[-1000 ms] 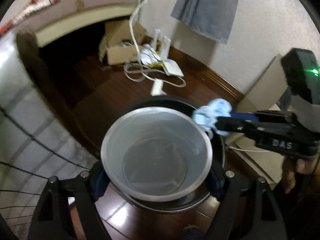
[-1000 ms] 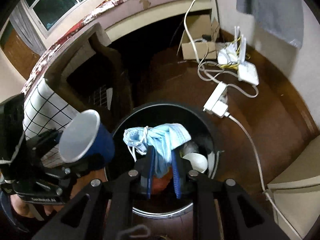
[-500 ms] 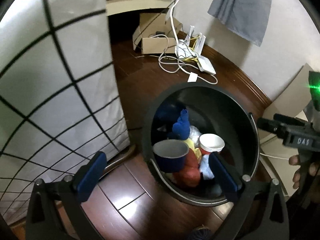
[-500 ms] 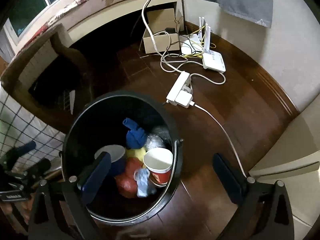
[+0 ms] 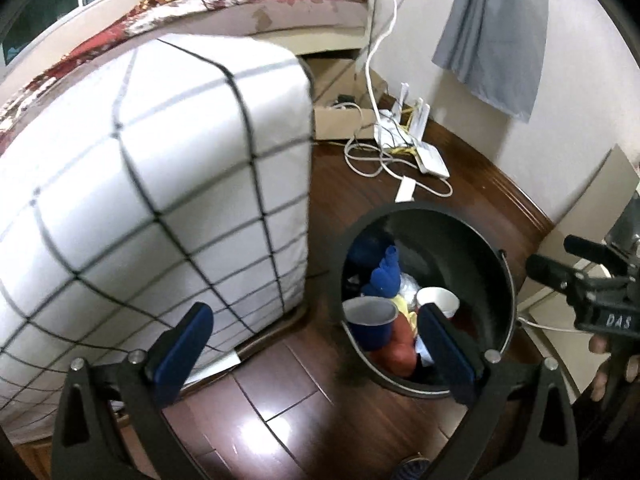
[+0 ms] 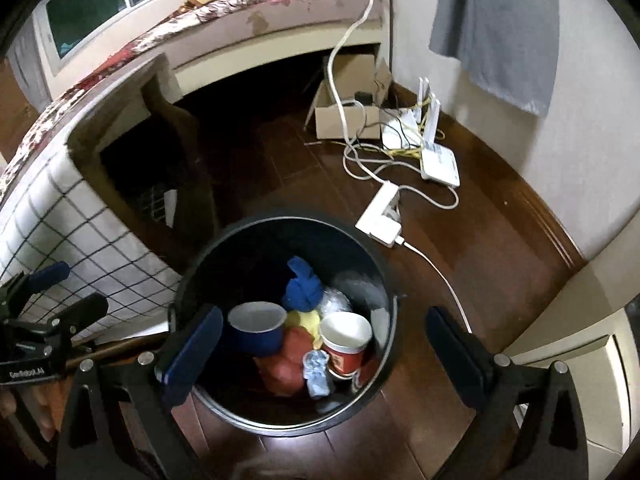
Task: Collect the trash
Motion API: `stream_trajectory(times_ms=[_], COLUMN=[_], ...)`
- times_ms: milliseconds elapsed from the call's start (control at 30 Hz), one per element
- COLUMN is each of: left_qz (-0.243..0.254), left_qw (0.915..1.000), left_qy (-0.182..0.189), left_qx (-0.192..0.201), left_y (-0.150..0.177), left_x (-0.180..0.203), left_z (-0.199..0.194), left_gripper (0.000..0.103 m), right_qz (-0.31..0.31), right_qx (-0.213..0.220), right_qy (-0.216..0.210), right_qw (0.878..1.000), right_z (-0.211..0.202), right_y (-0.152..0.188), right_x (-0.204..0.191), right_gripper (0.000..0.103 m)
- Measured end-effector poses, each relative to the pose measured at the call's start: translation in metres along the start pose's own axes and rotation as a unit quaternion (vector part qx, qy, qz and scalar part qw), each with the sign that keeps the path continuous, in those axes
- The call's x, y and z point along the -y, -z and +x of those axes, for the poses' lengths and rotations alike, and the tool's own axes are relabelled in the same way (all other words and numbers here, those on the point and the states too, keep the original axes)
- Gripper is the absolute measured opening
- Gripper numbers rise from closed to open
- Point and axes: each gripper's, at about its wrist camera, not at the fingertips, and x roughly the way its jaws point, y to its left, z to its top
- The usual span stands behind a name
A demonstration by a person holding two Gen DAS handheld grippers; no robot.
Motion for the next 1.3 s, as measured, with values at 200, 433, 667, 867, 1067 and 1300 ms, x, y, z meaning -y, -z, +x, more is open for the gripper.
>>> stream_trajectory(times_ms=[200, 433, 667, 867, 1067, 1300], left_qz=[-0.009, -0.018, -0.031, -0.043, -0.051, -0.055], left_qw=[0.9997, 0.9983, 0.9960, 0.9943, 0.9911, 0.9863], left_qy=[-0.004, -0.008, -0.012, -0.012, -0.024, -0.037], left_qx=[0.024, 0.055, 0.083, 0.097, 0.120, 0.151], left_y=[-0.004, -0.004, -0.004, 0.002, 0.012, 0.016], left_x=[-0.012, -0.023, -0.032, -0.041, -0.048, -0.049], left_z=[-0.028, -0.064, -0.098, -0.129, -0.168, -0.204], left_gripper=[0.102, 0.102, 0.102, 0.102, 0.102, 0.102], right_qz=[-0.016, -0.039, -0.047, -0.049, -0.065, -0.074], right_qx=[0.024, 0.046, 0.061, 0.076, 0.104, 0.141], right_qy=[-0.006, -0.012, -0.003, 0.008, 0.013, 0.017], right_qw=[1.000, 0.998, 0.997, 0.996, 0.992, 0.987], right_z=[-0.025, -0.056, -0.090, -0.126, -0.167, -0.210], right_y=[0.000, -0.003, -0.006, -0.008, -0.001, -0.001], right_x=[-0.030, -0.064, -0.083, -0.096, -0.117, -0.130], right_gripper=[0.102, 0.102, 0.102, 0.102, 0.102, 0.102])
